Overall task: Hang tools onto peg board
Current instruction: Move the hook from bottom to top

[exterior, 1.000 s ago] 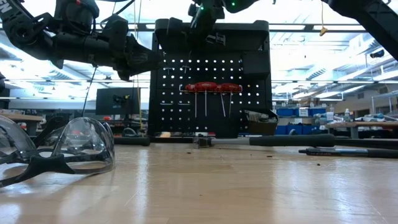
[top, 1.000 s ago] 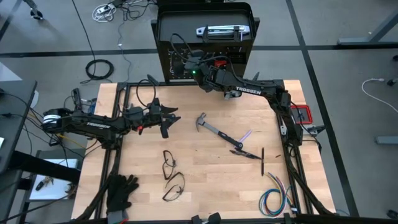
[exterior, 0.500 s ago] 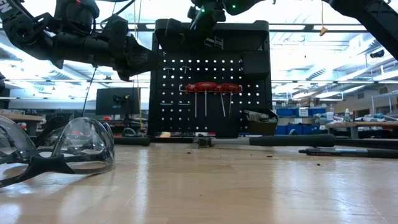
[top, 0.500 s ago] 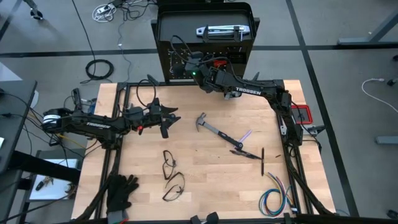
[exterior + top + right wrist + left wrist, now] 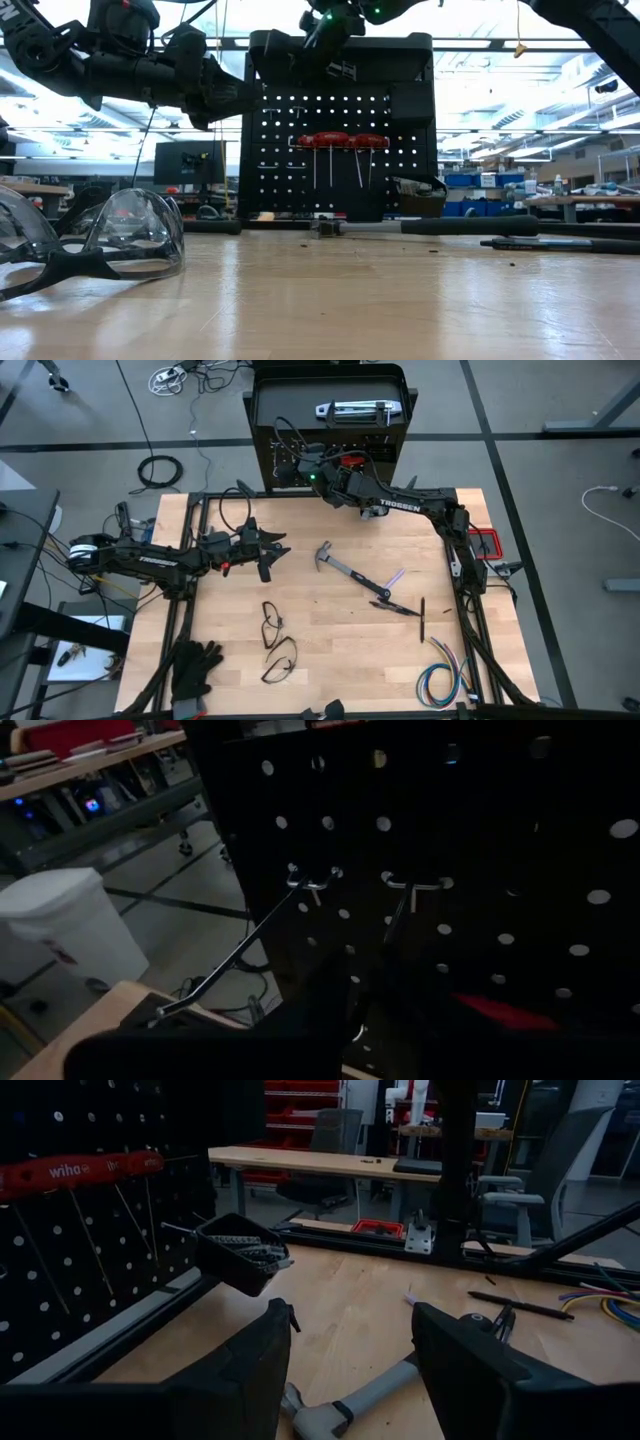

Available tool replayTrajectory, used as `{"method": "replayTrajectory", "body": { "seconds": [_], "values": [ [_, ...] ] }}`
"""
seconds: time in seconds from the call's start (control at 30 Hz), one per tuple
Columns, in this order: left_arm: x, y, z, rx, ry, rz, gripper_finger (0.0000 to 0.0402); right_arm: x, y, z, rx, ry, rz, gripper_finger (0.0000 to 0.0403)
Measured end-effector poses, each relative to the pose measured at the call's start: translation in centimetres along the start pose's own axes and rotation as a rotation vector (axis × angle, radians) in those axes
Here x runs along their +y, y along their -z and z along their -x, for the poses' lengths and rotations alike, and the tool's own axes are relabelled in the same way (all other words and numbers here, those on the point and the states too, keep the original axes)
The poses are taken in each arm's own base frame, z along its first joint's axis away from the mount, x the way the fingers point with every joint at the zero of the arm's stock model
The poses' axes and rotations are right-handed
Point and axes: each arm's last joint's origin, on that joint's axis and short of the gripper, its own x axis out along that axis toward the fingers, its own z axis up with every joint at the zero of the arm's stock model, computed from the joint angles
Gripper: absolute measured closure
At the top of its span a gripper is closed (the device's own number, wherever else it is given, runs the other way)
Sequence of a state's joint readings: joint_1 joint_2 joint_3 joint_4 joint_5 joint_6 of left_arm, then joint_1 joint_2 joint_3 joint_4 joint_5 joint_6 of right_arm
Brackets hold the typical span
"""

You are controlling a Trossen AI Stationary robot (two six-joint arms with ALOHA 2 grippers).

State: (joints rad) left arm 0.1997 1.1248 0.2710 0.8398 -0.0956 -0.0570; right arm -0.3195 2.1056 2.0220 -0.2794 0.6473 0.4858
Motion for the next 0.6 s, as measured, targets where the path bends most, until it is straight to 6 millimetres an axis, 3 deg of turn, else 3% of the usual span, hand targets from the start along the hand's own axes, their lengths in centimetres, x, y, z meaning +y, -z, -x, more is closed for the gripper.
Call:
{"method": "replayTrajectory", "body": {
  "seconds": [0.4,0.6],
  "values": [
    [0.00,0.00,0.00,0.000,0.000,0.000,0.0195,-0.13,0.58,-0.02,0.061,-0.013,0.019,0.0351],
    [0.00,0.00,0.00,0.000,0.000,-0.003,0.0195,0.08,0.58,-0.14,0.071,-0.068,0.035,0.0329]
  ]
}}
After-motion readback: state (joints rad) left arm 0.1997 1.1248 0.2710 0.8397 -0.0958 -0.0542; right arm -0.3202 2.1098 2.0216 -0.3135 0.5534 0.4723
